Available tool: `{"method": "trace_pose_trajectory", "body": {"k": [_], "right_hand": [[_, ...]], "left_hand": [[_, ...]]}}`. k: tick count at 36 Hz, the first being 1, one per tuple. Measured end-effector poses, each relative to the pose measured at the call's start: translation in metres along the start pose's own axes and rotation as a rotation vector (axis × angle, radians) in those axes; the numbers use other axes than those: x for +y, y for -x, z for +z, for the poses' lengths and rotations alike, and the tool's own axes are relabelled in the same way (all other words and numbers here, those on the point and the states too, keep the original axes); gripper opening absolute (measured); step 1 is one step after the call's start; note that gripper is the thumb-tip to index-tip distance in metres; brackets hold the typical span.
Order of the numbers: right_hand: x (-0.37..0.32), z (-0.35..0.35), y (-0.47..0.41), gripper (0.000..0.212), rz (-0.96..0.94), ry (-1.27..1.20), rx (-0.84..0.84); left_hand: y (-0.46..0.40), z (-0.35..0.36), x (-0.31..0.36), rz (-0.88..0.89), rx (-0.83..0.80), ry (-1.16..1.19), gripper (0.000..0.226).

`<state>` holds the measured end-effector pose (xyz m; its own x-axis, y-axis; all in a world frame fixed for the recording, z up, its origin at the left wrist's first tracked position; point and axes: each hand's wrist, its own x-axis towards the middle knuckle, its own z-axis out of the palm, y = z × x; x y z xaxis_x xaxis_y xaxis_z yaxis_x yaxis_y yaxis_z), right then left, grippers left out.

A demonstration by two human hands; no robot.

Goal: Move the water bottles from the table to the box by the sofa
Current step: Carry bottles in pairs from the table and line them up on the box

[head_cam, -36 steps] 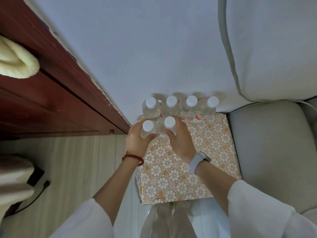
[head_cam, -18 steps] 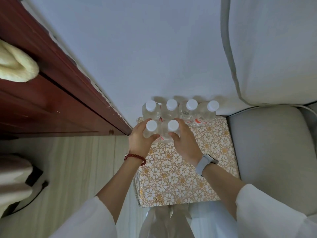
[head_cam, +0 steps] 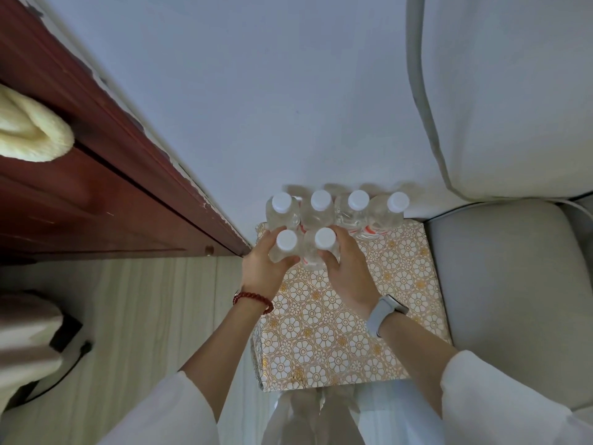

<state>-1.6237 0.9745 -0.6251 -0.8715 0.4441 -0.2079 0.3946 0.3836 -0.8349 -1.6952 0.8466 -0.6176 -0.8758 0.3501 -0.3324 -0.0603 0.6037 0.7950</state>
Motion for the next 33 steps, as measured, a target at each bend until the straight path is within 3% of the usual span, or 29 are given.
{"method": "trace_pose_trajectory", "body": {"k": [17,24,28,33], "right_hand": [[-0.005,0.004,0.003,0.037,0.118,-0.089,0.039],[-0.015,-0.001,0.012,0.062,0.233,-0.089,-0.028],[-0.023,-0.015,0.023,0.063,0.247,-0.049,-0.069],[-0.049,-0.035,0.042,0.053,0.220,-0.020,-0.038]], "left_hand": [[0.003,-0.004,0.000,-0.010,-0.069,0.002,0.056],[0.017,-0.012,0.007,-0.061,-0.120,-0.015,0.084],[0.036,-0.025,0.019,-0.022,-0.090,-0.009,0.066],[0.061,-0.035,0.022,-0.091,-0.032,-0.062,0.068]]}}
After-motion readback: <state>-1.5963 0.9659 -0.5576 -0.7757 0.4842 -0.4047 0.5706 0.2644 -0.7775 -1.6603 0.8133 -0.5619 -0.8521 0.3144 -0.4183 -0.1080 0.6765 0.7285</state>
